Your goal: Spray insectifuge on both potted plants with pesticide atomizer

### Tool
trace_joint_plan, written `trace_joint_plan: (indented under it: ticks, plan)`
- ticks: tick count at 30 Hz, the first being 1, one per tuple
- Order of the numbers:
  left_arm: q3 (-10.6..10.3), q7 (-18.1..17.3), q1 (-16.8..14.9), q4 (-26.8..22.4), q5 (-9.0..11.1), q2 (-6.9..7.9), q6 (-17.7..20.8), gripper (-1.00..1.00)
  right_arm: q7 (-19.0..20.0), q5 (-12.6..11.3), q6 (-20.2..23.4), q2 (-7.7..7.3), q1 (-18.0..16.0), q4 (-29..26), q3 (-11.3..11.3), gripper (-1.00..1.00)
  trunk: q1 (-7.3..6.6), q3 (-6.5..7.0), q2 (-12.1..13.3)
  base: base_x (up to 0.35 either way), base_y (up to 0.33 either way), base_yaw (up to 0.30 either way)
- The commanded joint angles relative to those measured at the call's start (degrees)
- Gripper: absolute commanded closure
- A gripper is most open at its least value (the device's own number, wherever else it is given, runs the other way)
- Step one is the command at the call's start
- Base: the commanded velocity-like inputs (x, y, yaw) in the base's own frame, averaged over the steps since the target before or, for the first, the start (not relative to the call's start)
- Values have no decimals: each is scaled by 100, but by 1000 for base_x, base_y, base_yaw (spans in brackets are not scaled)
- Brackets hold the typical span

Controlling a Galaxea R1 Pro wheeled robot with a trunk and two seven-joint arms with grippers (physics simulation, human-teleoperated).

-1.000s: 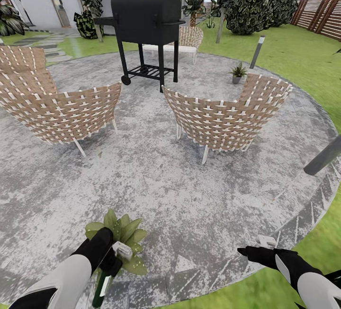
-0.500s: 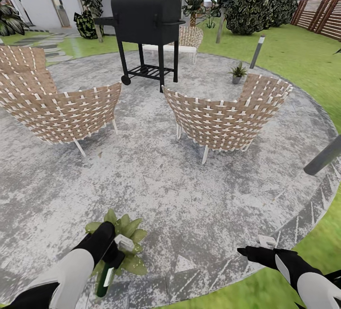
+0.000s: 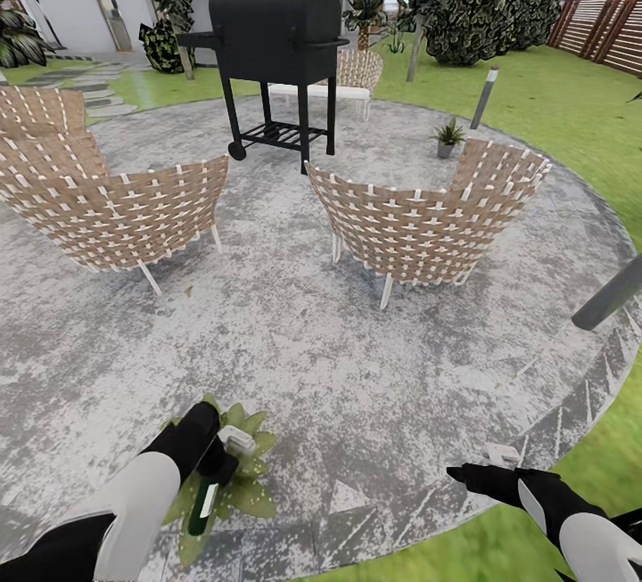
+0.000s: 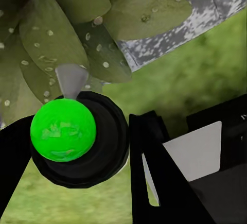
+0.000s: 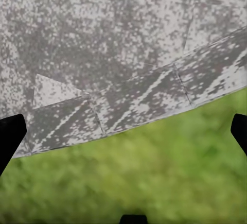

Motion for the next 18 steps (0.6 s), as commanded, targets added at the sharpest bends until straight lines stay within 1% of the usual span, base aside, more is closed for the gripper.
trace_joint_plan:
  ticks: [1, 6, 8, 9, 12, 18]
  plan:
    - [41, -44, -17, -10, -64, -6, 17, 100, 37, 50, 32, 3, -2, -10, -49, -100, 0, -4, -2, 0, 0, 0]
    - [41, -96, -125, -11, -56, -6, 26, 100, 37, 48, 32, 2, -2, -13, -49, -100, 0, -4, -2, 0, 0, 0]
    - [41, -284, -140, -15, -61, -6, 125, 100, 37, 46, 32, 3, -2, -16, -49, -100, 0, -4, -2, 0, 0, 0]
    - [41, -470, -167, -47, -62, -6, 244, 100, 35, 49, 32, 3, -2, -17, -49, -100, 0, -4, -2, 0, 0, 0]
    - [41, -770, -209, -291, -71, -6, 382, 100, 35, 49, 32, 2, -2, -17, -49, -100, 0, -4, -2, 0, 0, 0]
    - [41, -873, -221, -445, -81, -6, 420, 100, 38, 52, 32, 1, -2, -14, -49, -100, 0, -4, -2, 0, 0, 0]
